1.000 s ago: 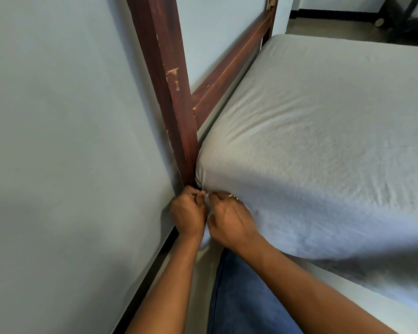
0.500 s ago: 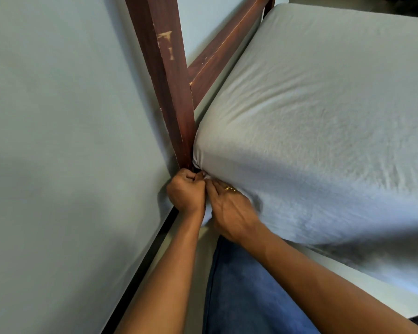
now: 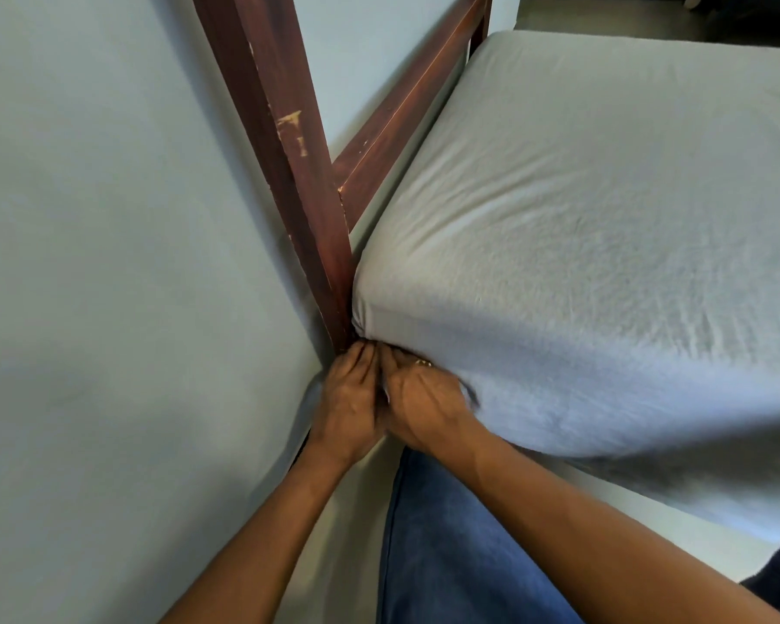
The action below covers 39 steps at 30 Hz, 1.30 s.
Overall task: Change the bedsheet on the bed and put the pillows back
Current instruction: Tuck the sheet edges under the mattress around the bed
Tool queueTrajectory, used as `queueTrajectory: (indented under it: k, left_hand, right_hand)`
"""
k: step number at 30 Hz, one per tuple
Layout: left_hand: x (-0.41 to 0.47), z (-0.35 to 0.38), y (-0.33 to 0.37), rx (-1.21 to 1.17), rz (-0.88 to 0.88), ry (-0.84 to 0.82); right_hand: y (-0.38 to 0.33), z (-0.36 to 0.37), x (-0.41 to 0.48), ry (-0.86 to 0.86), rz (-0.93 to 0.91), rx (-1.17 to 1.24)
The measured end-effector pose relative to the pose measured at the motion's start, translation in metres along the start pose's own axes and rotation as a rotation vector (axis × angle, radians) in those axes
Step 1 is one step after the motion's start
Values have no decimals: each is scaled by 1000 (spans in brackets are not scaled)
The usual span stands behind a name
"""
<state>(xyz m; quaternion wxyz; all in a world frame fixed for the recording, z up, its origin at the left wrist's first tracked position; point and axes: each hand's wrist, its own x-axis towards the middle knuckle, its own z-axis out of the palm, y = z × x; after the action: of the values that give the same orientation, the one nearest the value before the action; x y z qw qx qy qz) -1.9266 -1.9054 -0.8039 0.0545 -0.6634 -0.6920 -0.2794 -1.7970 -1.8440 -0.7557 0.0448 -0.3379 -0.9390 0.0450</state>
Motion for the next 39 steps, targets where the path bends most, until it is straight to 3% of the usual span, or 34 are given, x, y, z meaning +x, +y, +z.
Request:
queueTrajectory:
  k: [5, 7, 10, 14, 17, 22, 24, 27, 31, 35, 39]
  left_hand:
    - [25, -10, 13, 249, -16, -184]
    - [18, -14, 7, 161, -42, -198]
    - [-10, -24, 8, 17, 45, -74]
    - [-28, -17, 19, -87, 61, -94]
    - [-3, -11, 16, -41, 17, -138]
    - [47, -27, 5, -10, -19, -374]
    - [39, -38, 7, -60, 13, -325]
    - [-3, -42, 15, -53, 26, -119]
    - [2, -24, 6, -47, -8, -278]
    - [41, -5, 6, 171, -13, -395]
    - [34, -23, 8, 8, -21, -364]
  right_hand:
    - [3, -3, -25, -41, -38, -49]
    - [7, 1, -15, -15, -13, -87]
    - [-2, -5, 1, -133, 56, -5]
    - [0, -7, -1, -60, 57, 122]
    - [1, -5, -28, 14, 23, 127]
    - [4, -17, -35, -166, -39, 8]
    - [5, -19, -21, -132, 11, -36]
    - [2, -26, 3, -224, 142, 5]
    - [-5, -26, -5, -202, 133, -19]
    - [-4, -21, -43, -157, 42, 63]
    - [8, -25, -31, -218, 29, 5]
